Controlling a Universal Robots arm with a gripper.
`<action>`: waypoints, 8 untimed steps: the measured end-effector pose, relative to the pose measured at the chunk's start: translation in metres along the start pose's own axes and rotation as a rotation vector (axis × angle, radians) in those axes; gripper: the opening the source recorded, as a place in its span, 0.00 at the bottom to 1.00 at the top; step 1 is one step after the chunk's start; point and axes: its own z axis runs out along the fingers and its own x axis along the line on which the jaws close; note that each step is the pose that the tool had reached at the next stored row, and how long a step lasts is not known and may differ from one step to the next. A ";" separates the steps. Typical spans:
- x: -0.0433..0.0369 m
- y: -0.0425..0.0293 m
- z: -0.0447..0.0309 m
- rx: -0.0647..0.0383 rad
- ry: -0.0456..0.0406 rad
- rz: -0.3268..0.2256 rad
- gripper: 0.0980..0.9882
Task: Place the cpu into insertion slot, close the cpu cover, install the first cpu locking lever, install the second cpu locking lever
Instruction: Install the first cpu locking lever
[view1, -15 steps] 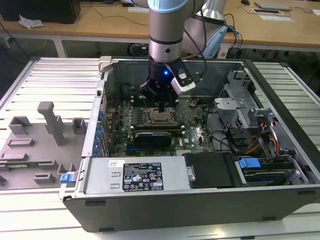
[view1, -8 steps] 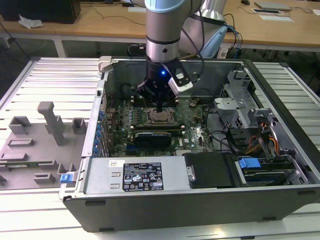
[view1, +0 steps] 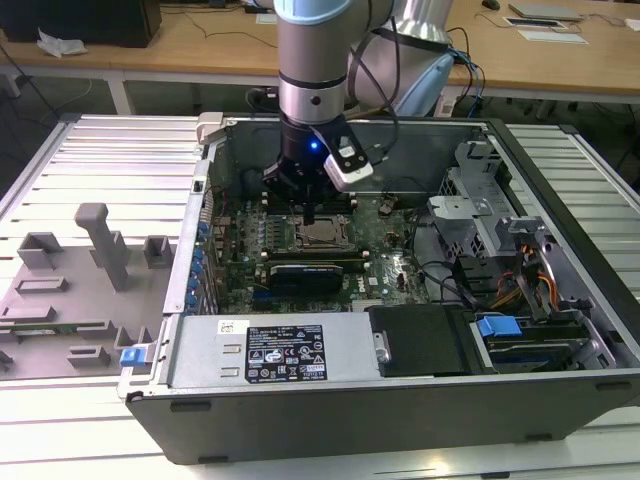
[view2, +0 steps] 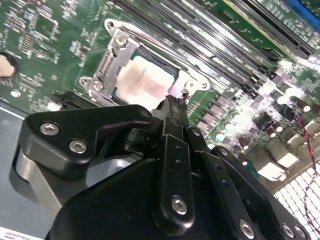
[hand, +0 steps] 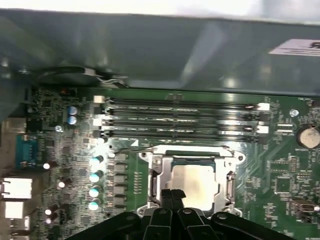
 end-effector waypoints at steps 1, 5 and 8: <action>0.0041 0.0002 -0.0001 0.000 -0.0002 0.000 0.01; 0.0134 0.0005 -0.0003 0.000 -0.0007 0.000 0.01; 0.0215 0.0009 -0.0005 0.000 -0.0013 0.000 0.01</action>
